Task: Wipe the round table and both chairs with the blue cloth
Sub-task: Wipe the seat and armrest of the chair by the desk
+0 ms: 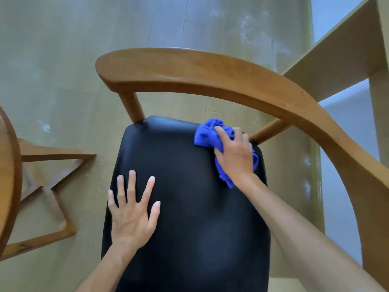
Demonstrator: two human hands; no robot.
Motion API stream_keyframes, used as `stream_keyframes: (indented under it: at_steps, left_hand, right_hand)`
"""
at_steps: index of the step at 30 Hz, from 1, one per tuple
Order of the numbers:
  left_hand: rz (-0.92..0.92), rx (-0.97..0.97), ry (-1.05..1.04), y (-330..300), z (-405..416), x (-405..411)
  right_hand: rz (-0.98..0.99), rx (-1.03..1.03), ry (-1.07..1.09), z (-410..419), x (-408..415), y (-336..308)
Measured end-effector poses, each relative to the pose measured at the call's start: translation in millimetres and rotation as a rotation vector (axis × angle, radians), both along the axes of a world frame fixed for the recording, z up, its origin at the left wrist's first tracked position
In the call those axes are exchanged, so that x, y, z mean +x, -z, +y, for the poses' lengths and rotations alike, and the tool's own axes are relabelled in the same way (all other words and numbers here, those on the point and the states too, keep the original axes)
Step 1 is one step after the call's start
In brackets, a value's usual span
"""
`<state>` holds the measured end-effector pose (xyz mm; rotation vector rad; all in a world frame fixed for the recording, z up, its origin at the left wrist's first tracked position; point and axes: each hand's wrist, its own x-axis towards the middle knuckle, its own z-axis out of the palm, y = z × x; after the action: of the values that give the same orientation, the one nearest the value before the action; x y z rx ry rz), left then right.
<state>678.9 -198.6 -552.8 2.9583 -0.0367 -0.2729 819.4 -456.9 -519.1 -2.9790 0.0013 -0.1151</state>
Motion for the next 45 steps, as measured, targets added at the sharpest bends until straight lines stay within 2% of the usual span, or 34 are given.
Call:
stream_keyframes:
  at_steps: [2, 4, 5, 7, 11, 14, 16, 18, 21, 23, 26, 29, 32, 36, 38, 41, 43, 45]
  left_hand:
    - [0.013, 0.002, -0.002, -2, -1, 3]
    - [0.037, 0.004, -0.009, -2, -1, 5]
    - [0.048, 0.005, -0.011, -2, 0, 5]
    - [0.067, 0.001, -0.008, -2, 1, 3]
    - [0.132, -0.008, -0.02, -7, 3, 2]
    - [0.171, -0.014, -0.008, -14, 6, 3]
    - [0.183, -0.038, 0.018, -20, 12, 3]
    - [0.189, -0.068, 0.047, -25, 20, 1]
    - [0.164, -0.077, 0.085, -32, 30, -10]
    - [0.177, -0.058, 0.092, -33, 31, -22]
    - [0.195, -0.05, 0.077, -36, 28, -39]
    - [0.295, -0.029, 0.053, -44, 19, -46]
    - [0.411, 0.014, 0.039, -54, 18, -47]
    - [0.466, 0.014, 0.049, -59, 19, -42]
    - [0.472, 0.006, 0.05, -59, 20, -42]
    - [0.482, -0.009, 0.042, -59, 19, -43]
    - [0.479, -0.011, 0.031, -58, 19, -44]
    - [0.469, -0.007, 0.033, -57, 19, -42]
  right_hand:
    - [0.074, 0.06, 0.158, -46, -30, -5]
    - [0.105, 0.088, 0.31, -57, -64, -8]
    - [0.082, 0.079, 0.286, -49, -83, -9]
    - [0.069, 0.062, 0.063, -18, -136, -10]
    - [0.233, 0.072, -0.523, 9, -253, -16]
    - [0.347, 0.045, -0.832, -1, -254, -27]
    - [0.359, 0.008, -0.895, 9, -234, -32]
    - [0.317, 0.041, -0.842, 40, -227, -33]
    - [0.286, 0.161, -0.868, 104, -254, -28]
    - [0.283, 0.136, -0.948, 119, -271, -25]
    - [0.294, 0.091, -1.226, 82, -273, -23]
    - [0.414, -0.054, -1.504, 8, -264, -33]
    - [0.503, -0.22, -1.532, -65, -235, -43]
    - [0.636, -0.387, -1.352, -96, -212, -56]
    - [0.54, -0.331, -1.303, -65, -223, -56]
    - [0.464, -0.138, -1.324, 30, -265, -44]
    - [0.53, -0.158, -1.357, 95, -297, -38]
    - [0.65, -0.185, -1.439, 123, -307, -42]
